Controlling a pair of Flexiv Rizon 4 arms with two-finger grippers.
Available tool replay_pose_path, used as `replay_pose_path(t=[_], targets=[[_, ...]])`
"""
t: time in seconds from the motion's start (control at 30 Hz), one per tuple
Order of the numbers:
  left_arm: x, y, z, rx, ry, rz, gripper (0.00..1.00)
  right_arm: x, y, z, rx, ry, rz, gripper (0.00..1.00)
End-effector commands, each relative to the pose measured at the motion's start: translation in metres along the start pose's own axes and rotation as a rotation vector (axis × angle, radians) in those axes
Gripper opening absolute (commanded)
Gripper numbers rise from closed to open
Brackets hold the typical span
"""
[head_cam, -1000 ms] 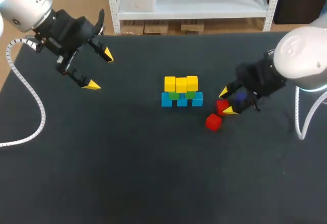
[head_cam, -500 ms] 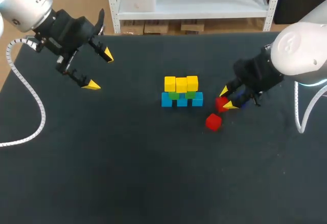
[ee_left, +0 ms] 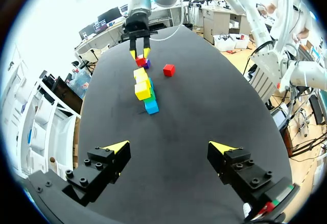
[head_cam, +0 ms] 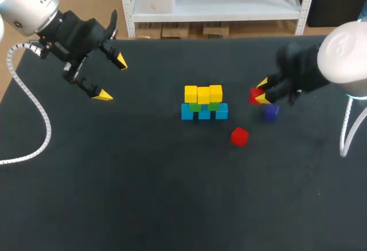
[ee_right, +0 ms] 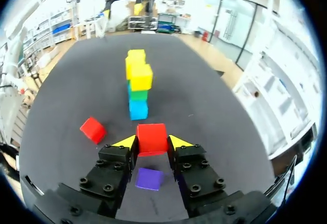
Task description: Place the blue cubes, place green cubes on the blue cubes, place the yellow cubes on the green cubes, then place the red cubes on the yellow cubes, and place purple cube on the red cubes.
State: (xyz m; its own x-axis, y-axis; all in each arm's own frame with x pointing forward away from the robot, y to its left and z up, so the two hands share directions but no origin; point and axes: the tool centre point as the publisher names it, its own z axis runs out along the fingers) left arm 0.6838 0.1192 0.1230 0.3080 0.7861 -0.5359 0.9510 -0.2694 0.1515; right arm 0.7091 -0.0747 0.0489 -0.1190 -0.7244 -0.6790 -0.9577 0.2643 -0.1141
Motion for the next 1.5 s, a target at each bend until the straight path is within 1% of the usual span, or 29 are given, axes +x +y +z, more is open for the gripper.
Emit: replay_pose_path(t=[0.03,0.13,0.27,0.5,0.7,0.87,1.03,1.17,1.5], targets=[[0.001,0.002,0.000,0.003,-0.001,0.002,1.00,-0.018,0.008,-0.023,0.095,0.026,-0.013,0.00],[0.001,0.002,0.000,0.003,-0.001,0.002,1.00,-0.033,0.004,-0.029,0.091,0.039,-0.035,0.00],[0.001,0.002,0.000,0.003,-0.001,0.002,1.00,-0.048,-0.001,-0.030,0.068,0.042,-0.043,0.00],[0.001,0.002,0.000,0.003,-0.001,0.002,1.00,-0.074,-0.004,-0.016,0.034,0.029,-0.064,0.00],[0.001,0.002,0.000,0.003,-0.001,0.002,1.00,-0.092,0.002,0.002,0.009,0.007,-0.082,0.00],[0.001,0.002,0.000,0.003,-0.001,0.002,1.00,-0.100,0.011,0.018,-0.006,-0.009,-0.084,0.00],[0.001,0.002,0.000,0.003,-0.001,0.002,1.00,-0.106,0.021,0.028,-0.023,0.001,-0.106,0.00],[0.001,0.002,0.000,0.003,-0.001,0.002,1.00,-0.108,0.027,0.030,-0.022,0.013,-0.122,0.00],[0.001,0.002,0.000,0.003,-0.001,0.002,1.00,-0.111,0.031,0.034,-0.027,0.024,-0.129,0.00]])
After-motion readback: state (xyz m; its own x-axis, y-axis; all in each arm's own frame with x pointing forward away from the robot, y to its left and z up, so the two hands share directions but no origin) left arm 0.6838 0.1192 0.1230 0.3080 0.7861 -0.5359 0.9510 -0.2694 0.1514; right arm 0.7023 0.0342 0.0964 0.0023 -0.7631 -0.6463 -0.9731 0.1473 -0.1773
